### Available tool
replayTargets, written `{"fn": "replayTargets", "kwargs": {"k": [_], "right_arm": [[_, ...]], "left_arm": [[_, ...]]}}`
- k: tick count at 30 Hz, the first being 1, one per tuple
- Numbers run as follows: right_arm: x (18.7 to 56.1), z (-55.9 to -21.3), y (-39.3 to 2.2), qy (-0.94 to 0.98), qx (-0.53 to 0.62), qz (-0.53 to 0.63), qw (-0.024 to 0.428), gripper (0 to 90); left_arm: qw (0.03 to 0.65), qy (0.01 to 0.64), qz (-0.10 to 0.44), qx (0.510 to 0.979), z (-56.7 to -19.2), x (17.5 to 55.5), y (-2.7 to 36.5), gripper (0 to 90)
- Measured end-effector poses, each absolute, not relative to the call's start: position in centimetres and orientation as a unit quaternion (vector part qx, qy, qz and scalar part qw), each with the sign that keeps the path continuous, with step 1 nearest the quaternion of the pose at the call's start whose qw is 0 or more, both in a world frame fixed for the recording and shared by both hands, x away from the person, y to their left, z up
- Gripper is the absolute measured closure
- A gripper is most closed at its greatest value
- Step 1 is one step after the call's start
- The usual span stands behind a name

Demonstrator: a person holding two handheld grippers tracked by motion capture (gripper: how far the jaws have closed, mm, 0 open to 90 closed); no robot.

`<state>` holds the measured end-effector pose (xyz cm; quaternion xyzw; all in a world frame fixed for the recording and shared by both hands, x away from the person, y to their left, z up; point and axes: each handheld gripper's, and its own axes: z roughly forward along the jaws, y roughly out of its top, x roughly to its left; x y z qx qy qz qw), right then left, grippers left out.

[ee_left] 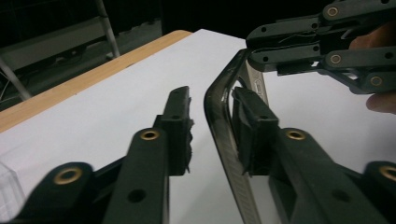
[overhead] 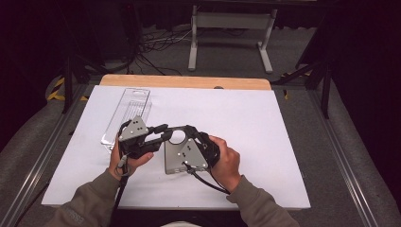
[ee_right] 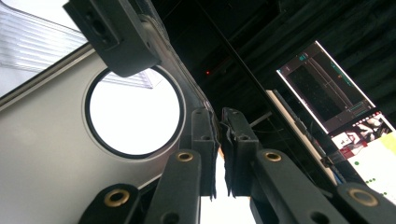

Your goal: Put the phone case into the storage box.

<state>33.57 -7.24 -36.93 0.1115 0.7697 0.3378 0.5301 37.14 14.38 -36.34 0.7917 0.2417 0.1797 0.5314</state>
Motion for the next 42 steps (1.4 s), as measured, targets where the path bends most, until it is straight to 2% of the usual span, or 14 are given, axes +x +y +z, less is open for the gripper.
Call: {"fn": "replayTargets", "kwargs": {"k": [2,8,17,27,35,36,40,42], "right_arm": [[33.5,-36.9,-7.2,0.77,0.109,0.336,0.532,84.1],[33.2,-37.1,-6.8,0.769,0.106,0.334,0.535,83.2],[32.9,-36.9,-6.7,0.769,0.105,0.338,0.532,82.1],[32.5,-36.4,-7.2,0.763,0.106,0.367,0.521,72.2],[32.8,-36.6,-8.4,0.773,0.119,0.385,0.49,66.2],[33.0,-36.6,-9.1,0.776,0.127,0.396,0.474,63.3],[33.2,-36.8,-9.9,0.778,0.135,0.407,0.46,58.5],[33.3,-36.9,-10.7,0.782,0.144,0.425,0.432,54.7]], "left_arm": [[0.526,0.239,0.184,0.795,-36.3,37.0,14.3,75.0],[0.529,0.237,0.187,0.793,-36.2,37.1,14.8,79.7],[0.536,0.227,0.197,0.789,-36.1,36.8,15.0,80.2],[0.548,0.226,0.197,0.781,-35.9,36.8,15.6,80.3],[0.551,0.224,0.202,0.778,-35.8,36.7,16.0,80.3],[0.552,0.222,0.2,0.778,-35.8,36.7,16.1,80.3],[0.55,0.222,0.202,0.779,-35.8,36.7,16.2,80.3],[0.551,0.224,0.202,0.779,-35.9,36.7,16.3,80.2]]}}
